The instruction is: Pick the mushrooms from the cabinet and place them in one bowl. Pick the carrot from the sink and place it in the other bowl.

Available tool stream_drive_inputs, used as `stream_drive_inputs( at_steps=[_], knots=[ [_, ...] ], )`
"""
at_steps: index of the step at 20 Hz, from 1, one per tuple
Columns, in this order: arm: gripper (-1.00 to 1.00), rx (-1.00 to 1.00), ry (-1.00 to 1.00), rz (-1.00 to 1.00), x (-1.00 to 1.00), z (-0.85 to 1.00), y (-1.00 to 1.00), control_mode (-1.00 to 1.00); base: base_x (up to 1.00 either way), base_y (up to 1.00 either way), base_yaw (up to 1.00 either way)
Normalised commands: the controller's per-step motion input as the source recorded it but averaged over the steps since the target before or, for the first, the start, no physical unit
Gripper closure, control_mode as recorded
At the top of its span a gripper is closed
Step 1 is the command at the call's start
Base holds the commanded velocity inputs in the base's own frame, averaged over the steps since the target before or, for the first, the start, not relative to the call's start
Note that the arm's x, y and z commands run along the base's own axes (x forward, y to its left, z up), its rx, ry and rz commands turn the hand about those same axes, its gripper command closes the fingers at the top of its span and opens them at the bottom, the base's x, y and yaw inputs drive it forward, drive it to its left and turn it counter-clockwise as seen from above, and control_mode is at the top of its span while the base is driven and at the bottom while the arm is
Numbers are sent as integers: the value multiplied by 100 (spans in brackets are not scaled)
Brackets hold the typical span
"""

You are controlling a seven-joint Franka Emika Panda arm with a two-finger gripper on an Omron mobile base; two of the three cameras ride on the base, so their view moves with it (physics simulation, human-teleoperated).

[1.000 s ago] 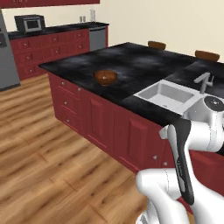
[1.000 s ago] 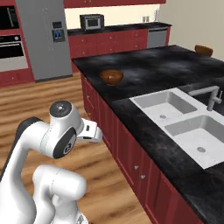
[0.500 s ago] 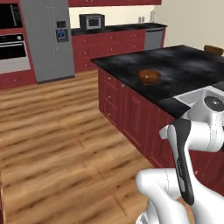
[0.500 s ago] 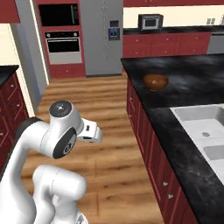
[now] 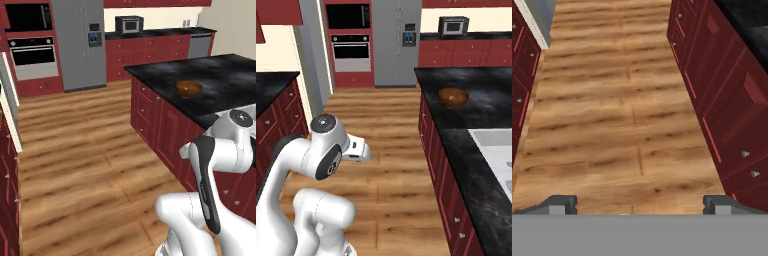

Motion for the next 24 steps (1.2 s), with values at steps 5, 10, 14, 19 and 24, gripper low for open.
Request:
stream_drive_inputs(
  at_steps=[5,10,14,19,24],
  knots=[
    [-100,0,0,0,0,0,0,100,0,-5,35],
    [-100,0,0,0,0,0,0,100,4,-14,5],
    [-100,0,0,0,0,0,0,100,42,-60,0],
    [-100,0,0,0,0,0,0,100,71,-41,0],
    [-100,0,0,0,0,0,0,100,100,-2,-1]
  ],
)
